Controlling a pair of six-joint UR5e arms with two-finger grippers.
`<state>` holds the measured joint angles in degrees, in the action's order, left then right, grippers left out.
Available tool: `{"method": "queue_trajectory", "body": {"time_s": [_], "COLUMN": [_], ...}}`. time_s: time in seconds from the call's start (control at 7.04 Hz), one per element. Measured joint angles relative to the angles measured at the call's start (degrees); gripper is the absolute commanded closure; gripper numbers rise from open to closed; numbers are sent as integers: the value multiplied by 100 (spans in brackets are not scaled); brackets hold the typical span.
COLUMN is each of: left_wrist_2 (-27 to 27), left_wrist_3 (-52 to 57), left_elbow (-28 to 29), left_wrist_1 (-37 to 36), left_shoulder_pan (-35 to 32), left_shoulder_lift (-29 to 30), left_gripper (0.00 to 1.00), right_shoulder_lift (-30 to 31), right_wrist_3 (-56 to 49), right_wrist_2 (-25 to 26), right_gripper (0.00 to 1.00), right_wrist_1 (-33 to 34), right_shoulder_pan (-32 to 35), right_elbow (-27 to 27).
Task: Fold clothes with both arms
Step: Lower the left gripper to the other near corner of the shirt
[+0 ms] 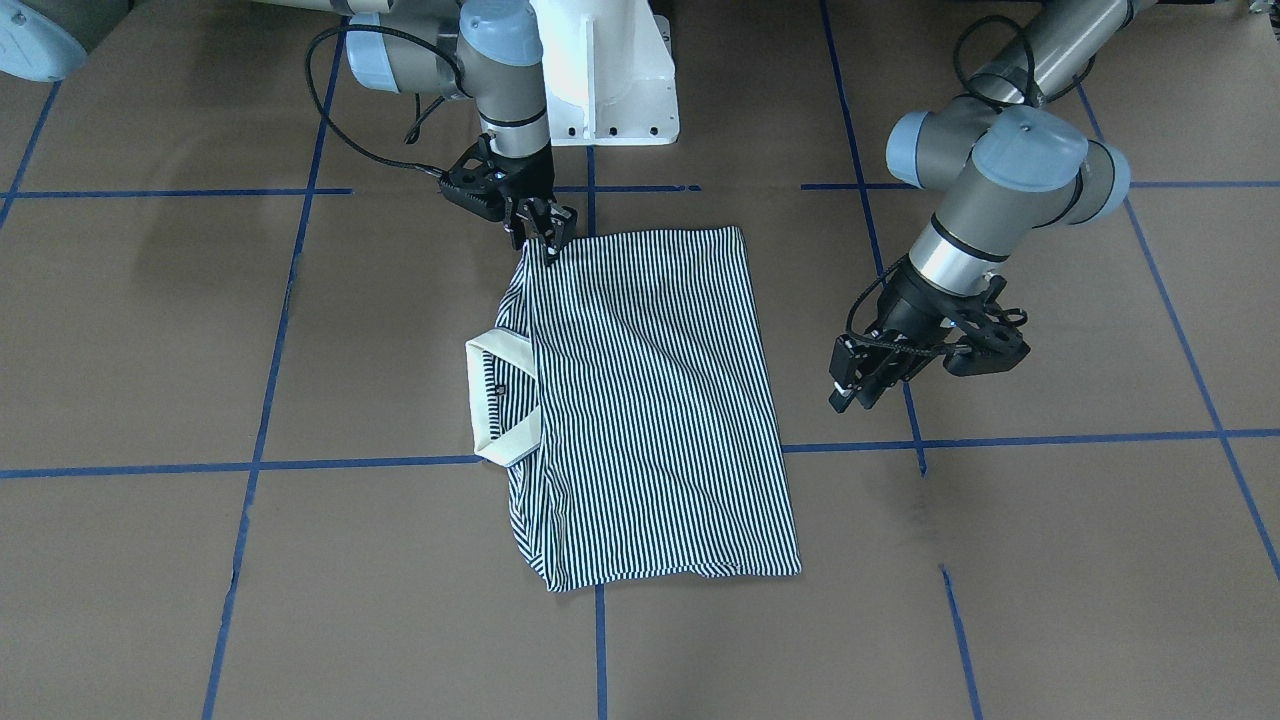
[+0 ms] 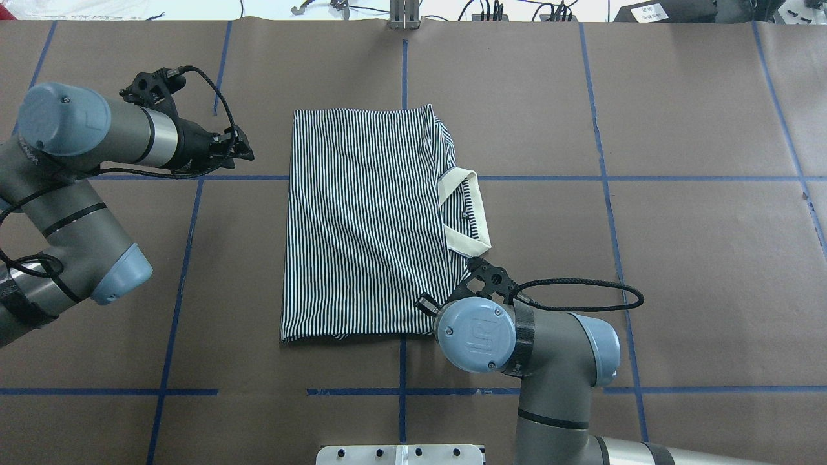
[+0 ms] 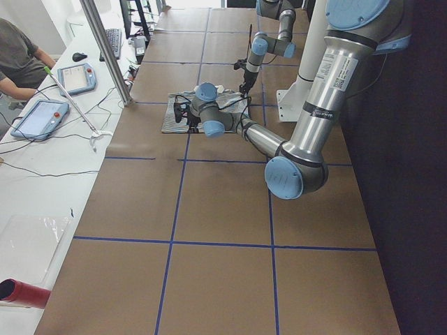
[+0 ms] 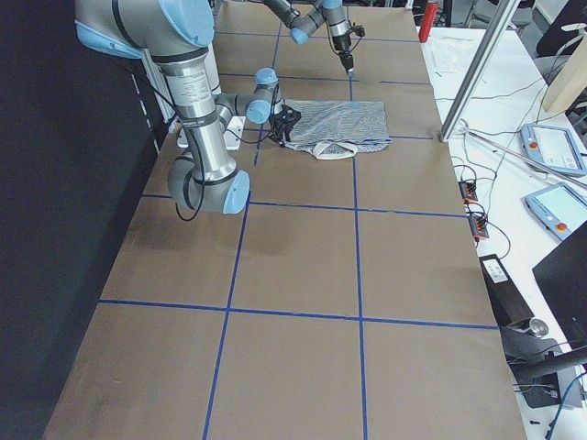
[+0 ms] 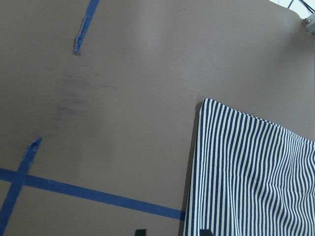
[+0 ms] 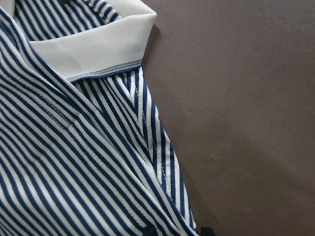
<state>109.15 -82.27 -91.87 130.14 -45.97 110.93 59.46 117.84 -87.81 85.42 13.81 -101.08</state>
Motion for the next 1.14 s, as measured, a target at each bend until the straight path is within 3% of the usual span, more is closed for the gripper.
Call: {"method": "queue_trajectory", "body": {"time_s": [0.71, 1.14], "left_wrist_2": [3, -59], "left_wrist_3": [-103, -1279], "left_elbow": [-89, -836], "left_wrist_1": [-7, -14], "left_shoulder_pan": [-2, 544], "left_shoulder_lift": [-25, -300], "left_gripper": [53, 52], "right_shoulder_lift": [-2, 42], "right_wrist_3": [-79, -75], "right_wrist_2": [-38, -49], "right_gripper": [100, 100], "right_wrist_1": [9, 250], "right_shoulder_pan": [91, 108], "right_elbow": [-68, -339]}}
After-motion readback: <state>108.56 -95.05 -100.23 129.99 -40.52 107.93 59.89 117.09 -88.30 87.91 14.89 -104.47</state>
